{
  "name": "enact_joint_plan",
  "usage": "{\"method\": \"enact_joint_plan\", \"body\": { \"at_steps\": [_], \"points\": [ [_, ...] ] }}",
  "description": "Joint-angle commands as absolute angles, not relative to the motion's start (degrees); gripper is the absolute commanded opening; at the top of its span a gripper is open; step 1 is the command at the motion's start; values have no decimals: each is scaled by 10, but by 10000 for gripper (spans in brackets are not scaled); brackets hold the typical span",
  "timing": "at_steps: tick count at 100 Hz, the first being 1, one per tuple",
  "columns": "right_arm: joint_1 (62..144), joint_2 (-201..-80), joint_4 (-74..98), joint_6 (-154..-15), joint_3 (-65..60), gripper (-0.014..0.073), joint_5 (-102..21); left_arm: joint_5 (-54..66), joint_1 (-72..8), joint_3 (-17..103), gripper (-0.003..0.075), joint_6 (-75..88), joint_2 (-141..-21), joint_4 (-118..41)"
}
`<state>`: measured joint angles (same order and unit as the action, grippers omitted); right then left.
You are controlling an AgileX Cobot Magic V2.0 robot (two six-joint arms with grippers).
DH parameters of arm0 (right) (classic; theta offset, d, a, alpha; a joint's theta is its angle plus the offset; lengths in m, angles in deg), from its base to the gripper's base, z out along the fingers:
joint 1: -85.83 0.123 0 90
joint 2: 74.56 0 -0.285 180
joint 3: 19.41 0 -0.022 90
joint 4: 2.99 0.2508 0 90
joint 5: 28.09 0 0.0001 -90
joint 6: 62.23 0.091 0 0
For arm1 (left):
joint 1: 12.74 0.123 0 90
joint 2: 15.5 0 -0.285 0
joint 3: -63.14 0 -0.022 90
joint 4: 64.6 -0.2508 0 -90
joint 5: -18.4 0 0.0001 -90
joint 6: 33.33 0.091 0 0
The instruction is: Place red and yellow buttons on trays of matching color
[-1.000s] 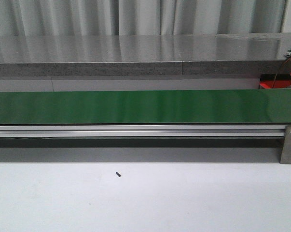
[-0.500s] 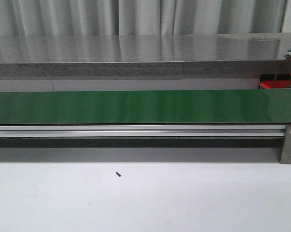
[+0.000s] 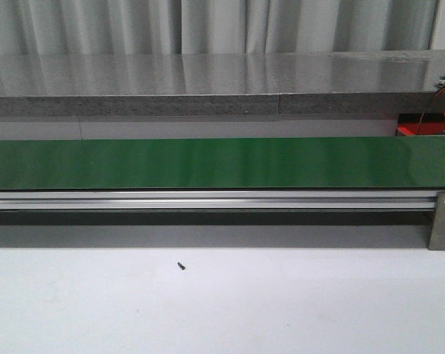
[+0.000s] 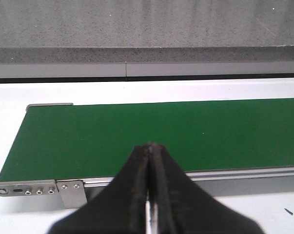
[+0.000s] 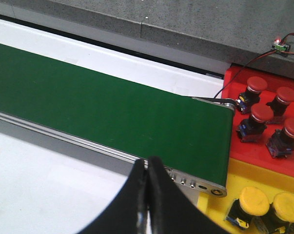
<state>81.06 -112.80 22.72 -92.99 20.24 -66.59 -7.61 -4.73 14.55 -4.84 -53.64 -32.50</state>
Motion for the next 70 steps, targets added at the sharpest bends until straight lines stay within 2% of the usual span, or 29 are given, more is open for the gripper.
{"method": "enact_joint_plan", "body": {
  "at_steps": [1,20,45,70],
  "points": [
    [810,-1130,238,-929,189,-68,-634,-41,-51,160,-20,-48,-538,-313],
    [830,-1104,158,-853,200,-68,-621,-41,-51,160,-20,-48,-538,-313],
    [854,-1001,-3,-657,308,-68,-503,-41,-51,160,-20,-48,-538,-313],
    [854,-869,-9,-649,447,-68,-439,-41,-51,160,-20,-48,-538,-313]
  ]
}}
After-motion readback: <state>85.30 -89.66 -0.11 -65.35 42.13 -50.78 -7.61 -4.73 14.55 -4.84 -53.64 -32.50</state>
